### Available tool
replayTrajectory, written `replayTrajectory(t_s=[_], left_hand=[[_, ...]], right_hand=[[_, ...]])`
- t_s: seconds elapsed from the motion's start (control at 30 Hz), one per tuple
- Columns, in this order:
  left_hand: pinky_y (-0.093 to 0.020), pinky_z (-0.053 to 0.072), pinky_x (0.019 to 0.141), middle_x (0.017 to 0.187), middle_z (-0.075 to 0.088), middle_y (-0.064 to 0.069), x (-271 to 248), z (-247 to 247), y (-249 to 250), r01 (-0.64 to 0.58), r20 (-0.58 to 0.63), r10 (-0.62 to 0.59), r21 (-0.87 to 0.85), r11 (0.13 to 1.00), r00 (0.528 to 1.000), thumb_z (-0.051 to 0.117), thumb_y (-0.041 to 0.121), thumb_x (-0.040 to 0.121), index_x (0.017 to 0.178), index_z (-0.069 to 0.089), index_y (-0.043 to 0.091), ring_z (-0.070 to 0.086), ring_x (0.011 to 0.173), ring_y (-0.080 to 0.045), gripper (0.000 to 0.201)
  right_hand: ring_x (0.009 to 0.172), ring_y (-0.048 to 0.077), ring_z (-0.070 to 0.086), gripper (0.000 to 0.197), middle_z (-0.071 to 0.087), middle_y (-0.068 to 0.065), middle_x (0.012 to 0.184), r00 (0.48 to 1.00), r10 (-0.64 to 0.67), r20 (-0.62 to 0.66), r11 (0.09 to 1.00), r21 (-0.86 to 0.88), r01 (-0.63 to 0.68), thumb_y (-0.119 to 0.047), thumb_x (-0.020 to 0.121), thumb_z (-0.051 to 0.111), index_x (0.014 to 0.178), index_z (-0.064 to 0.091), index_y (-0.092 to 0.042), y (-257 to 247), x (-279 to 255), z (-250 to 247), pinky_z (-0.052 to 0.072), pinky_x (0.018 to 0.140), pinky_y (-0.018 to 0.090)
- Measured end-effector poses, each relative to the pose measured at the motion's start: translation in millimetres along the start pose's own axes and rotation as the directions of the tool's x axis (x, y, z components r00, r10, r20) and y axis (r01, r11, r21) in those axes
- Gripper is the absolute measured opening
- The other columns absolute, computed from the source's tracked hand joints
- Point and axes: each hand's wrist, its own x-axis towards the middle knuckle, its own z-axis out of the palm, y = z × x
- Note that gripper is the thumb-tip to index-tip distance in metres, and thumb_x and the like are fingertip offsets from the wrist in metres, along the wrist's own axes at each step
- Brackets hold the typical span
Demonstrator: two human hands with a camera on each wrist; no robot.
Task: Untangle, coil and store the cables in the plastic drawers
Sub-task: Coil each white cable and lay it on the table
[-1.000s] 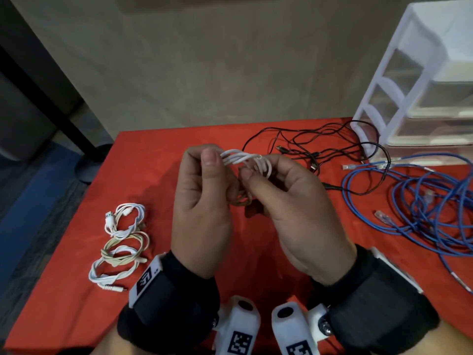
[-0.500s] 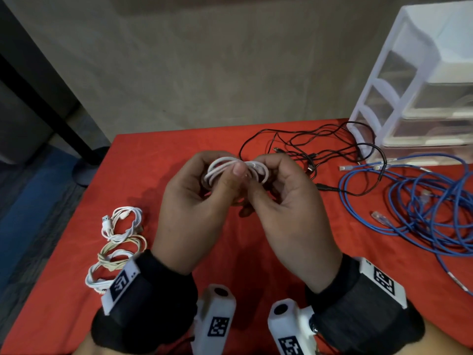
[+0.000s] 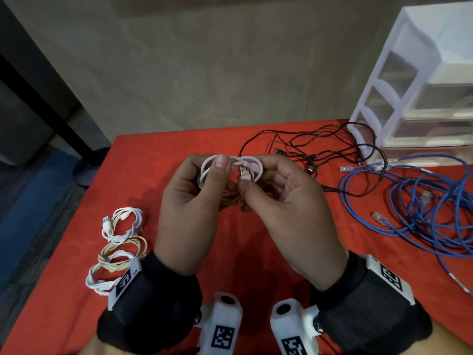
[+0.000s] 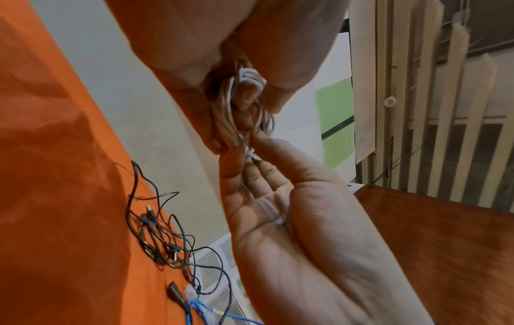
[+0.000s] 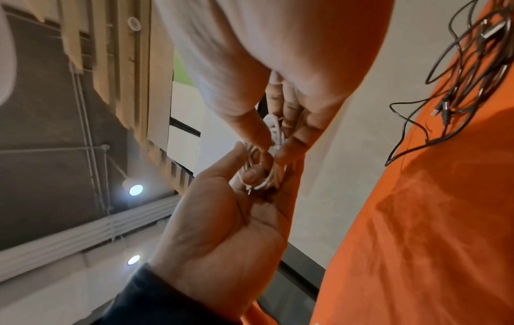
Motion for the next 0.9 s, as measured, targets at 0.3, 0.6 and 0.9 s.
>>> replayTrajectory(t_s=[0.3, 0.6, 0.9], left_hand=[[-0.046, 0.056, 0.071, 0.079, 0.068, -0.009, 1, -3, -1, -0.041, 0.024, 0.038, 0.131, 0.991, 0.999, 0.073, 0.029, 0.090, 0.089, 0.062, 0.005, 0.062, 0.075, -0.021, 0.027], [-0.039, 0.062, 0.070, 0.084, 0.074, -0.007, -2, -4, 4, -0.088, 0.136, 0.058, 0.233, 0.969, 0.989, 0.060, 0.025, 0.096, 0.102, 0.074, 0.012, 0.067, 0.073, -0.015, 0.020], [-0.042, 0.059, 0.076, 0.091, 0.071, -0.012, 4, -8, 0, 0.088, 0.075, -0.094, 0.082, 0.993, 0.993, 0.060, 0.033, 0.094, 0.104, 0.069, 0.012, 0.065, 0.078, -0.021, 0.026]], right_hand=[[0.082, 0.011, 0.074, 0.016, 0.078, -0.004, 0.091, 0.999, -0.037, -0.022, 0.994, -0.108, 0.034, -0.005, 0.094, 0.068, 0.104, 0.072, -0.017, 7, -1, 0, 0.057, 0.076, 0.034], [0.071, 0.015, 0.072, 0.016, 0.076, -0.007, 0.086, 0.982, -0.157, -0.105, 0.954, -0.274, 0.123, -0.010, 0.098, 0.063, 0.107, 0.071, -0.021, 8, -2, 1, 0.058, 0.066, 0.040], [0.095, 0.011, 0.071, 0.027, 0.076, 0.002, 0.105, 0.992, 0.050, 0.114, 0.999, -0.015, -0.049, -0.013, 0.094, 0.070, 0.121, 0.067, -0.015, 1, 9, -5, 0.053, 0.085, 0.026]])
